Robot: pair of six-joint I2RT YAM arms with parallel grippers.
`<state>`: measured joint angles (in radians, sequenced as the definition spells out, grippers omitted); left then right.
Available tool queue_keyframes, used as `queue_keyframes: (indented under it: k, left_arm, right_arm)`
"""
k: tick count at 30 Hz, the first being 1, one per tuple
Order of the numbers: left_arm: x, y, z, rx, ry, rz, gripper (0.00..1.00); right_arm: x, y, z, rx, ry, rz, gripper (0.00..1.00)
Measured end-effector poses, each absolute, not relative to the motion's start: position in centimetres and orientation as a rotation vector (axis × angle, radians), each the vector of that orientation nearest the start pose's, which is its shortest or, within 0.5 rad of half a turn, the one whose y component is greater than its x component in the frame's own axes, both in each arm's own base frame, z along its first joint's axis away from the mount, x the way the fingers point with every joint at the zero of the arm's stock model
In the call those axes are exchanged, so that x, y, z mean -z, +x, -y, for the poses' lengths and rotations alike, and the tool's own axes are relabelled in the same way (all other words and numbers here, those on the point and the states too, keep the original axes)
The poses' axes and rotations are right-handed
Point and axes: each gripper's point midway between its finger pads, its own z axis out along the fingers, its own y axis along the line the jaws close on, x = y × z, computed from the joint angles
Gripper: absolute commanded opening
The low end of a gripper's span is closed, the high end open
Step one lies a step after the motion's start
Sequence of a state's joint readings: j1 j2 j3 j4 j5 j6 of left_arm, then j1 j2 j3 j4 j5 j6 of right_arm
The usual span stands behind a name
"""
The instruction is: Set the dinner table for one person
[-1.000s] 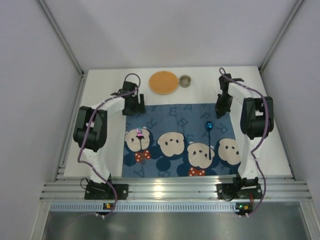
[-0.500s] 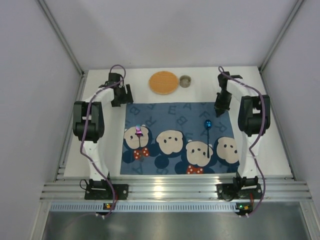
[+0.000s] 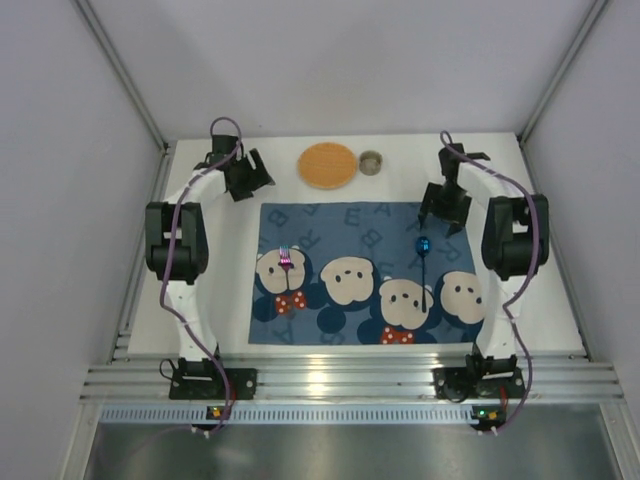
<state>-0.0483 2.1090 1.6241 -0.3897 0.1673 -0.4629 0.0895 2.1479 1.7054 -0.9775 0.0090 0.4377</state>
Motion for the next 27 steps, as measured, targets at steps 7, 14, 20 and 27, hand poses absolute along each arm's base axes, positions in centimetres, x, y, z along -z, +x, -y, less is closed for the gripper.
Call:
queue_keyframes:
  k: [7, 14, 20, 27]
  left_arm:
    - [-10.5, 57.5, 11.7, 0.77, -0.535, -2.226, 0.8]
    - [-8.9, 61.0, 17.0, 0.92, -0.515, -2.2, 0.8]
    - [-6.2, 61.0, 20.4, 0.996, -0.53, -2.238, 0.74]
    - [-5.4, 61.2, 20.8, 1.019, -0.561, -2.239, 0.52]
  right_arm:
    - [-9.3, 35.7, -5.9, -0.166, 0.558, -2.843, 0.73]
    - [-13.6, 32.5, -6.1, -0.25, 0.541, -2.717, 0.73]
    - [-11.5, 29.1, -5.6, -0.214, 0.569, -2.778, 0.72]
    - [-11.0, 27.4, -4.2, -0.166, 0.613, -2.779, 0.72]
